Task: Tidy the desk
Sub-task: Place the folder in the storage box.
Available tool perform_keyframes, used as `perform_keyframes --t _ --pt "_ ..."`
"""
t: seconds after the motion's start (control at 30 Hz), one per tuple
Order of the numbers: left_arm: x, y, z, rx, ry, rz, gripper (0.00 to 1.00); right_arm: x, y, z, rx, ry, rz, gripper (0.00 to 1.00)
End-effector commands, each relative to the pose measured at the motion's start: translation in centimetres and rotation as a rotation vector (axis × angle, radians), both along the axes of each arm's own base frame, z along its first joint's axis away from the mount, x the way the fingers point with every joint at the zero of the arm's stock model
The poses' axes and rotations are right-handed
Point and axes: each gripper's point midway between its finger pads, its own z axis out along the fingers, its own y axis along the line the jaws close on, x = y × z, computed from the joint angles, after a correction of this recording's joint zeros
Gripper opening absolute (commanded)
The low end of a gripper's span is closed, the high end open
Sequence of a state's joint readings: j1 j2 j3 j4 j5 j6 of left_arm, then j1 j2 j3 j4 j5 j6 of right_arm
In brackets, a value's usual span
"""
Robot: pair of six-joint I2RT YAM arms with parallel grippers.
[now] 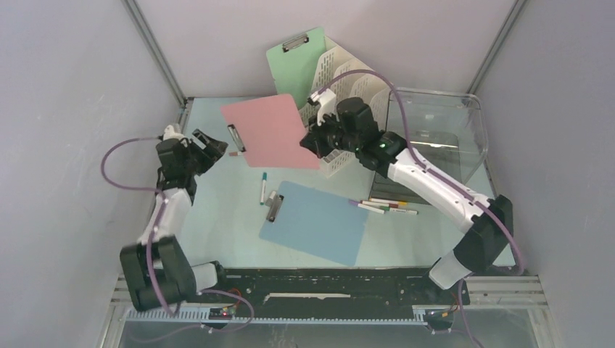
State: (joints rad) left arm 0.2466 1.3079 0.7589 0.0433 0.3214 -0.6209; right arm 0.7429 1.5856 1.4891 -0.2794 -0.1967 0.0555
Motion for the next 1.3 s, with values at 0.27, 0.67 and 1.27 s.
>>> perform_keyframes --t 0.27,0.67,1.27 --pt "-5.8 -0.6 14.2 0.120 -0.513 0.049 1.00 -4.8 -5.5 13.4 0.292 0.011 0.139 0.00" --pt "-11.7 -12.1 19.9 -0.298 -0.776 -0.399 1.00 -6.5 -12.0 18.8 0.549 0.114 0.176 0.00" --pt "-13.1 -21.7 22.6 -0.696 -0.835 -0.437 0.86 -7.9 -13.5 18.0 0.671 0.237 0.251 0.00"
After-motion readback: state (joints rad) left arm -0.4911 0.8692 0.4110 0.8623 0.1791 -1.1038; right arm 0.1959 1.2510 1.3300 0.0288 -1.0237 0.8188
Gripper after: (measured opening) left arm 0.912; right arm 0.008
